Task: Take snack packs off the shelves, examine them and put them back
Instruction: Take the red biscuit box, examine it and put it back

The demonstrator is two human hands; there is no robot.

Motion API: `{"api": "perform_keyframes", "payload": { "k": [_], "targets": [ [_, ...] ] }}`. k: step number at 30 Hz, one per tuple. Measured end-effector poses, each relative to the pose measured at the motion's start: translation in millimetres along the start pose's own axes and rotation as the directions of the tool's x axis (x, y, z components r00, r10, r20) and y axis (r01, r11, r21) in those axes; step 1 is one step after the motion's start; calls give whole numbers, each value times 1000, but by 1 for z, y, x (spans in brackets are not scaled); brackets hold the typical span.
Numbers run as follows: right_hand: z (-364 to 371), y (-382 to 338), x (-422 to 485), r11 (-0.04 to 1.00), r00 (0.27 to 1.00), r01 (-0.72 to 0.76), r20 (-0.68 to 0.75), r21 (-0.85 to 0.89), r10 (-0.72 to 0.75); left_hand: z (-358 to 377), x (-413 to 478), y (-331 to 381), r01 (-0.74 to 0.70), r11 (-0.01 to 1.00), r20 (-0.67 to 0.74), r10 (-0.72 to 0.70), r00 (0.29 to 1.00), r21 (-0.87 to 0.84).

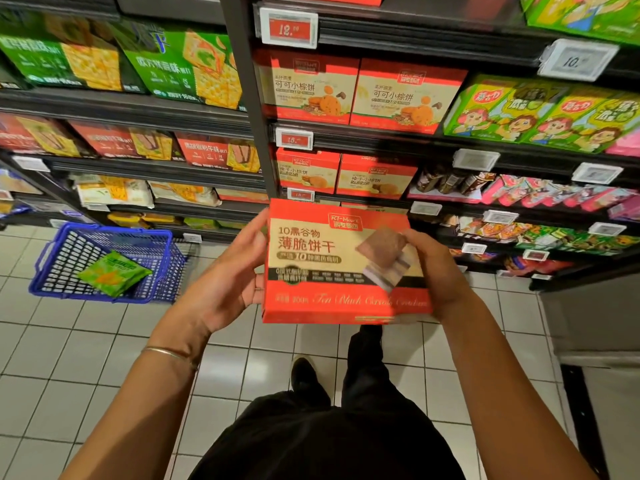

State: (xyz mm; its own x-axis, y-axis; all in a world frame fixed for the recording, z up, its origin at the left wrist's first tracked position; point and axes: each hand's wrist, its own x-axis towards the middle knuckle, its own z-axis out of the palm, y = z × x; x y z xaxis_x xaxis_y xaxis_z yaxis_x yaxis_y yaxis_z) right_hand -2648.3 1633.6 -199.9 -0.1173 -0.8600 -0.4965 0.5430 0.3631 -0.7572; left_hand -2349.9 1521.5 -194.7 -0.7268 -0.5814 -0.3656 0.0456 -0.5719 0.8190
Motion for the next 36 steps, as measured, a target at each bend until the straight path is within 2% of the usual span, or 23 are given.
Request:
{"api": "perform_keyframes", "payload": {
  "k": [3, 8, 10, 13, 17, 19, 24, 28, 31, 36],
  "targets": [
    [-4, 4, 5, 995, 994, 83, -68, -46, -86, 4, -3, 2, 36, 999, -84, -33, 996, 28],
    [-7, 17, 8, 995, 986, 100, -134, 10, -98, 17, -6, 2, -60, 992, -64, 67, 996, 108],
    [-5, 20, 9, 995, 977, 88, -198, 52, -76, 29, -7, 4, -118, 984, -25, 122, 992, 133],
    [0, 26, 13, 985, 983, -50, -168, 167, 79, 52, -5, 6, -189, 959, 36, 186, 982, 211],
    [7, 35, 17, 969, 968, -238, -69, 60, 242, 69, 3, 18, -90, 965, -105, 119, 987, 245],
    [13, 38, 16, 955, 955, -296, -11, -20, 296, 70, 7, 26, -52, 967, -119, 84, 989, 250],
    [17, 46, 13, 916, 917, -397, -2, -57, 398, 69, 14, 35, 50, 968, -215, 4, 977, 247],
    [11, 39, 10, 930, 932, -362, 6, -66, 363, 61, 12, 36, 91, 976, -228, -44, 973, 198],
    [3, 27, 11, 930, 932, -362, -49, -60, 360, 54, 13, 36, 84, 973, -261, -25, 965, 215],
    [-3, 8, 8, 950, 967, -255, -57, -182, 249, 42, 15, 38, 137, 979, -228, -100, 968, 151]
  ]
}}
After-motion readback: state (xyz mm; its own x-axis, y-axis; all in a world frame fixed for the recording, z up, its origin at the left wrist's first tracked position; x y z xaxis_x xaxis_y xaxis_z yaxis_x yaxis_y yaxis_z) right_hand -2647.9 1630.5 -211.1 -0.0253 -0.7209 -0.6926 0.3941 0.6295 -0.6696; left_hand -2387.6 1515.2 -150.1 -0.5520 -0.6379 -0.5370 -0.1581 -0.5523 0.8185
